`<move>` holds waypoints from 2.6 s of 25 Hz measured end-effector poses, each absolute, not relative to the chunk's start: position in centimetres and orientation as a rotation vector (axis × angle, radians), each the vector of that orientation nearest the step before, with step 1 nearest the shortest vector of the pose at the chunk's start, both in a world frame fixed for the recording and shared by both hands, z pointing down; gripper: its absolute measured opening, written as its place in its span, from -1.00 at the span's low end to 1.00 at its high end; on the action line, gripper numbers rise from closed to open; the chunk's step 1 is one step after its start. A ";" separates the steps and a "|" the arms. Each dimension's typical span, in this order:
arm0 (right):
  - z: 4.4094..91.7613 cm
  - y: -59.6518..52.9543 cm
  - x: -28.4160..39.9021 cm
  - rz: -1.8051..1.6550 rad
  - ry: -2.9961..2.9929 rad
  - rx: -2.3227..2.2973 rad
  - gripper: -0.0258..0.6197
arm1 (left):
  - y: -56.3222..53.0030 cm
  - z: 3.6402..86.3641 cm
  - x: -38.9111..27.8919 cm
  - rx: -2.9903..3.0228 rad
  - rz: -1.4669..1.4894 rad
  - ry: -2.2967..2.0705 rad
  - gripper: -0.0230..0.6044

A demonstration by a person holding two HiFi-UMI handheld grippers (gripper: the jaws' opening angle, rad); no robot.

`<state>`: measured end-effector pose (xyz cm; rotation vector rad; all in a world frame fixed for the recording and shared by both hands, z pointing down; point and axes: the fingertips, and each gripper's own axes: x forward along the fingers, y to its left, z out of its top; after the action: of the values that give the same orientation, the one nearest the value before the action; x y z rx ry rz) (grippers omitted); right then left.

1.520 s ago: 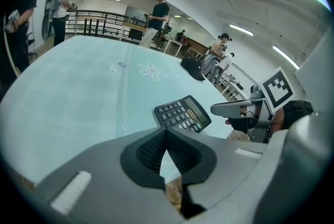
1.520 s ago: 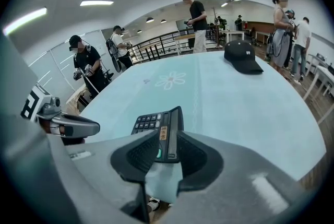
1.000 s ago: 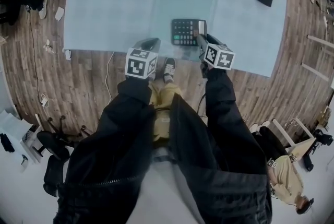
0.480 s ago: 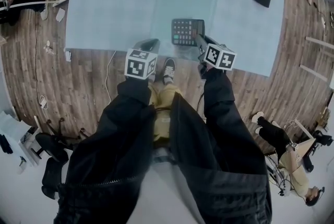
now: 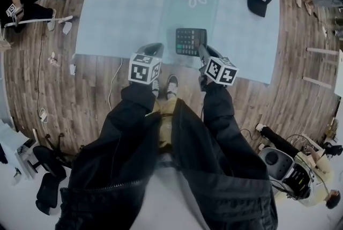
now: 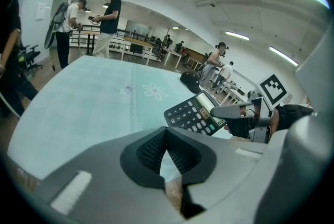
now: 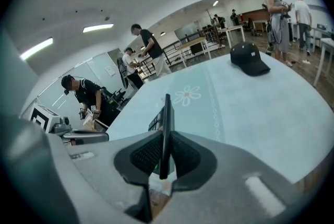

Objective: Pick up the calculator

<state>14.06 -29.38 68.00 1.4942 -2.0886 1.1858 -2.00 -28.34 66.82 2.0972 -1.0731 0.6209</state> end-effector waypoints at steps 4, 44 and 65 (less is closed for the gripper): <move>60.9 -29.4 14.1 1.089 -2.208 1.603 -0.77 | -29.6 61.3 -1.7 2.194 0.547 -1.116 -0.94; 23.2 -29.0 14.3 -0.017 -2.721 2.065 -0.77 | -33.6 25.7 -1.9 2.763 -0.099 -1.411 -0.94; 20.8 -28.9 14.7 -0.151 -2.694 2.118 -0.77 | -34.4 23.8 0.0 2.843 -0.122 -1.386 -0.94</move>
<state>14.72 -28.90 20.79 2.1182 -2.6942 -0.1507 0.04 -34.45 23.82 2.8430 -1.3862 -0.1223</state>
